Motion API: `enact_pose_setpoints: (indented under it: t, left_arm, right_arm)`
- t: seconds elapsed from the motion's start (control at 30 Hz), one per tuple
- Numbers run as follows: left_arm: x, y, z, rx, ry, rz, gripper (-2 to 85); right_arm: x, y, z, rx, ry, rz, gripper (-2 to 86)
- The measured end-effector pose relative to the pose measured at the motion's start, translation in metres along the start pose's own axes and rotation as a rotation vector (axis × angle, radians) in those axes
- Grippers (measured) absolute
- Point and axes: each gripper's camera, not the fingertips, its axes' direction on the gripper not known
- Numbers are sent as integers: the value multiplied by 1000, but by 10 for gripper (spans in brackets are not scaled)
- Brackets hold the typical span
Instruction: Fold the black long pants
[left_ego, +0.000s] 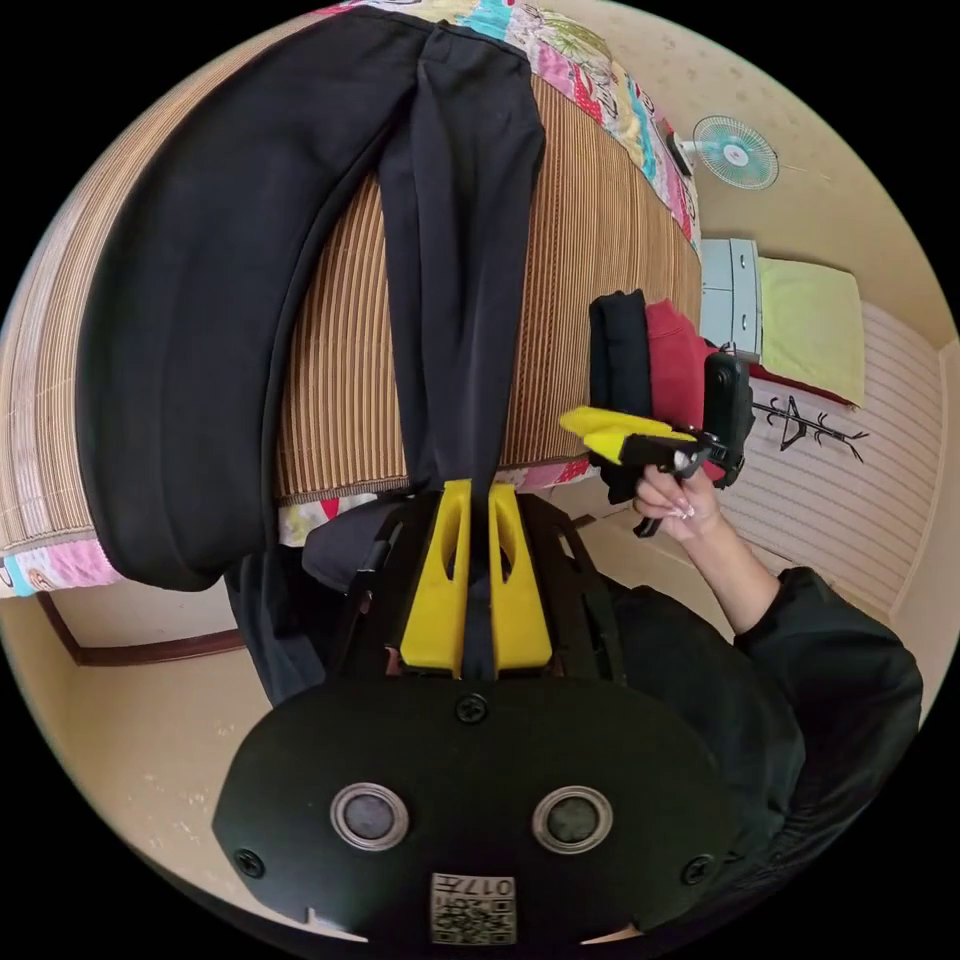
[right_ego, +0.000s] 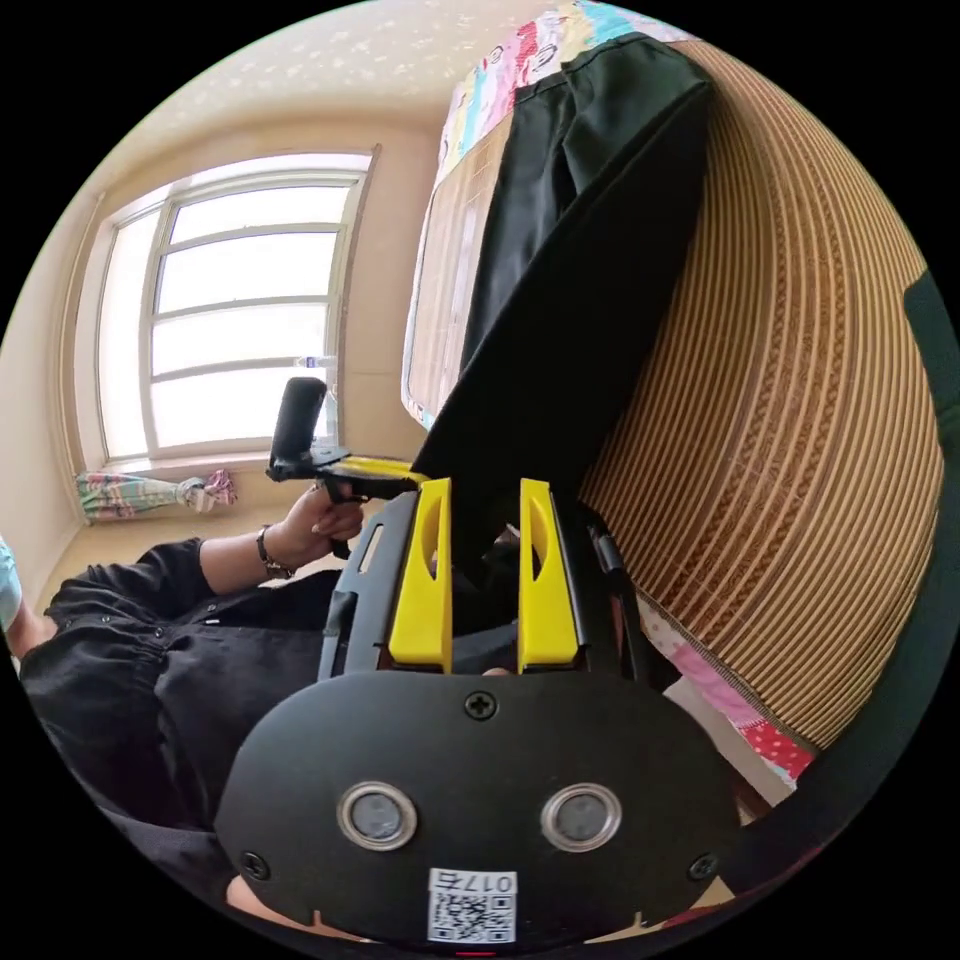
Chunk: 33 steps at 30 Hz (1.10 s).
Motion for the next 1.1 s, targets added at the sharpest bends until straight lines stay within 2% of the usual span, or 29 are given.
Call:
enact_pose_setpoints:
  t: [0.2,0.37,0.53,0.7,0.8,0.9,0.97,1.1]
  left_arm:
    - [-12,33,-7,60,55,-25,35]
    - [-26,53,-2,111,121,-8,32]
    - [-48,78,9,143,150,47,28]
    - [-67,99,14,164,171,42,24]
    - [-73,112,9,187,235,45,20]
    - [-74,130,-5,226,307,58,18]
    - [-75,141,-17,235,373,73,18]
    - [-77,178,-56,262,412,62,14]
  right_arm:
    - [26,-99,-41,240,47,133,129]
    - [86,-193,-47,394,73,304,144]
    - [120,-264,-28,443,279,348,151]
    - [134,-320,4,498,380,329,128]
    - [125,-352,26,491,517,339,88]
    - [90,-382,56,449,809,292,52]
    - [52,-404,97,388,1033,198,37]
    - [-17,-428,169,372,1229,9,26]
